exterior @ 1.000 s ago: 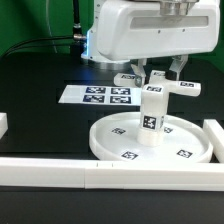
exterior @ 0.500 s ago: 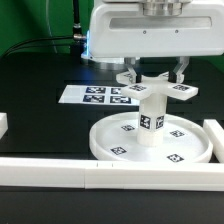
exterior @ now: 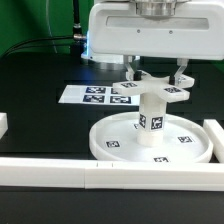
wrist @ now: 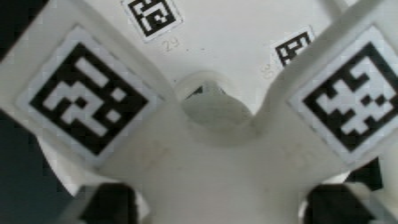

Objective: Assemble round table

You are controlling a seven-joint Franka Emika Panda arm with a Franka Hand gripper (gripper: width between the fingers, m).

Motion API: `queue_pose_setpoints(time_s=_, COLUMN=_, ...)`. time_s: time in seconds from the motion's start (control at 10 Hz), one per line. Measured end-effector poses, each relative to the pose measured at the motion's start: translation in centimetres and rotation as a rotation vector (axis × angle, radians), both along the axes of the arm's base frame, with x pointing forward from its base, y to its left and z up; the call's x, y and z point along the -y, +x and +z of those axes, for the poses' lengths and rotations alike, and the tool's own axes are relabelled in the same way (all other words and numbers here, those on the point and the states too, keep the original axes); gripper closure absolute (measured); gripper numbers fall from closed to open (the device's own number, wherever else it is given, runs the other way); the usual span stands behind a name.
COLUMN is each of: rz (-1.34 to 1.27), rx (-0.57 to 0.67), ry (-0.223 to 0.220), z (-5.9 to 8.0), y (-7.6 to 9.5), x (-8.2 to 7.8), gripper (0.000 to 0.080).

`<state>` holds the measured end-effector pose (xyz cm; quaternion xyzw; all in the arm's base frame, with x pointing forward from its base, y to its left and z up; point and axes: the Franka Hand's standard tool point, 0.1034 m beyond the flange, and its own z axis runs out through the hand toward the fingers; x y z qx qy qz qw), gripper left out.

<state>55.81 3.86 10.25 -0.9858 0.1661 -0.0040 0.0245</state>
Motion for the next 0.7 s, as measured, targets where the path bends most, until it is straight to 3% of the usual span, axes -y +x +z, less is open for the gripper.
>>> queue_pose_setpoints(time_s=0.1, rz=0.001, rx=-0.001, ry=0.0, z=0.1, y=0.0, x=0.0, gripper=0.0203)
queue_pose_setpoints(time_s=0.4, rz=0.006, rx=-0.014, ry=0.012, z=2.8, y=-0.2, x=-0.4, gripper=0.0151)
queue_pose_setpoints(time_s=0.7, rz=0.006, rx=-0.013, ry=0.011, z=2.6, y=-0.2, x=-0.4, gripper=0.015)
